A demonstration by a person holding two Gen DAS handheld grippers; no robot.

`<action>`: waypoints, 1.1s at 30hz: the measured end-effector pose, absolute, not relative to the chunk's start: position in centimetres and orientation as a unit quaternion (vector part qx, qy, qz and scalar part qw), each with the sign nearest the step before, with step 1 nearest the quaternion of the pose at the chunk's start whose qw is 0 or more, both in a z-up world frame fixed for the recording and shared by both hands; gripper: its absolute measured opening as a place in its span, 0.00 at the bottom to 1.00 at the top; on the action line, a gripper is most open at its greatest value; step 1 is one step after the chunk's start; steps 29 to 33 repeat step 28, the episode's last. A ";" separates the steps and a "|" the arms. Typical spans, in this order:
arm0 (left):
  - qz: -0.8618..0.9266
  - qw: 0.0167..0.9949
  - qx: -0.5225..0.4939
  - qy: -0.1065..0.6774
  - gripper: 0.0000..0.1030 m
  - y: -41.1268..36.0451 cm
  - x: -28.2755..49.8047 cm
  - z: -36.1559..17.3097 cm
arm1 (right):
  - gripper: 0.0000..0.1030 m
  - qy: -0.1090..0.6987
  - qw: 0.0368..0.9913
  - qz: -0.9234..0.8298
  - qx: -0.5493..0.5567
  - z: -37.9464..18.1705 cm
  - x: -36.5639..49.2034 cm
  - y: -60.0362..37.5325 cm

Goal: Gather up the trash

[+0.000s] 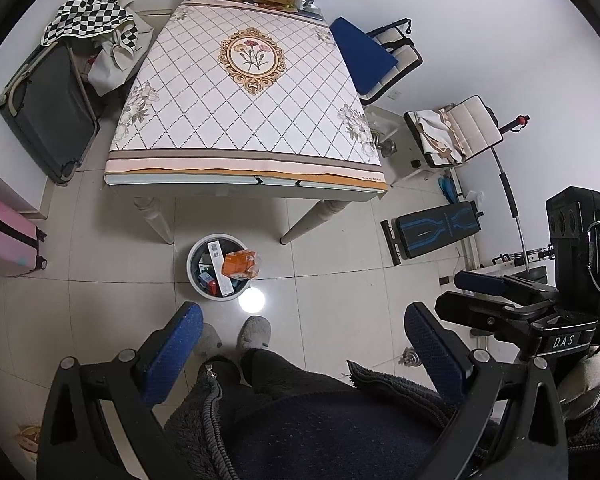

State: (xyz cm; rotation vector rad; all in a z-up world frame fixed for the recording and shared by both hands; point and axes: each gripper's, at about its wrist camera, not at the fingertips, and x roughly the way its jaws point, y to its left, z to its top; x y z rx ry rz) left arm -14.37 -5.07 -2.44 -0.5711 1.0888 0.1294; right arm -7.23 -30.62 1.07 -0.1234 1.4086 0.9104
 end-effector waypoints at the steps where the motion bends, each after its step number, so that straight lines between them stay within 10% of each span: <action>1: 0.060 0.815 -0.268 0.510 1.00 -5.0 -14.4 -2.4 | 1.00 0.624 0.667 0.404 -0.055 1.1 -7.2 -30.6; 33: 0.077 0.819 -0.267 0.502 1.00 -5.4 -15.0 -1.7 | 1.00 0.625 0.661 0.410 -0.059 1.0 -7.5 -30.9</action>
